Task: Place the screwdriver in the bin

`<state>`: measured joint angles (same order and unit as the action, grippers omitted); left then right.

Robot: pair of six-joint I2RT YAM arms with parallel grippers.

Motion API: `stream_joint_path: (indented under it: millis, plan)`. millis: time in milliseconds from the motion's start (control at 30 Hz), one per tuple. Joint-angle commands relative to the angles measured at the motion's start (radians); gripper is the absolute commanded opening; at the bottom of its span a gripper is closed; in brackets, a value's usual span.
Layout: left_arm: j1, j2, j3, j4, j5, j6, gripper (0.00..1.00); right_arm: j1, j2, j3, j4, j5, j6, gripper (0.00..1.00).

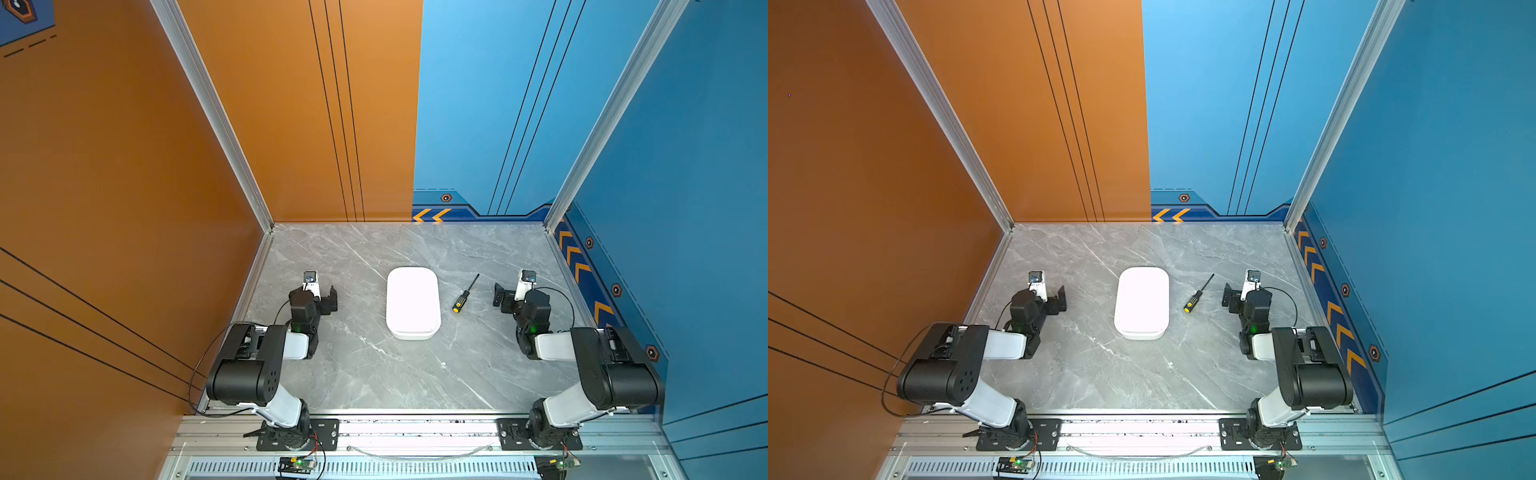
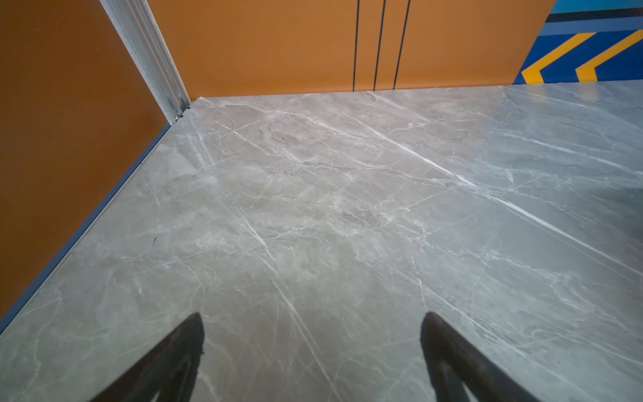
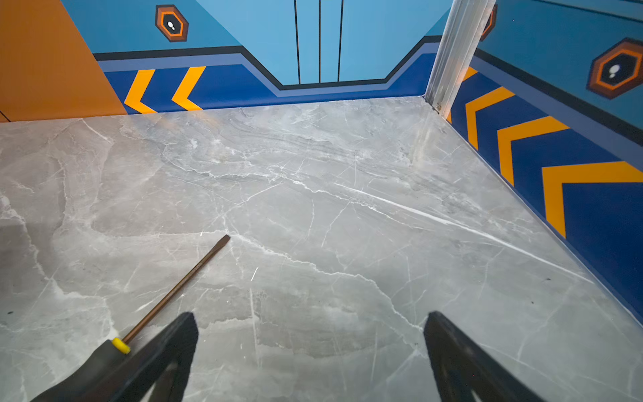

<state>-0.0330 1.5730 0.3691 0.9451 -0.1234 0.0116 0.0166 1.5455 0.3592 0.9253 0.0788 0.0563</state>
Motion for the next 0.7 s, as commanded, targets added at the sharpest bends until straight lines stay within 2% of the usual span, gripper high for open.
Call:
stream_joint_path:
  millis: [0,667]
  plan:
    - [0.002,-0.007,0.008,-0.016,0.007,0.013,0.98,-0.007,0.002,0.015,-0.017,-0.012,0.008,1.0]
    - [0.007,-0.007,0.01,-0.018,0.018,0.009,0.98,-0.003,0.001,0.014,-0.015,0.002,0.009,1.0]
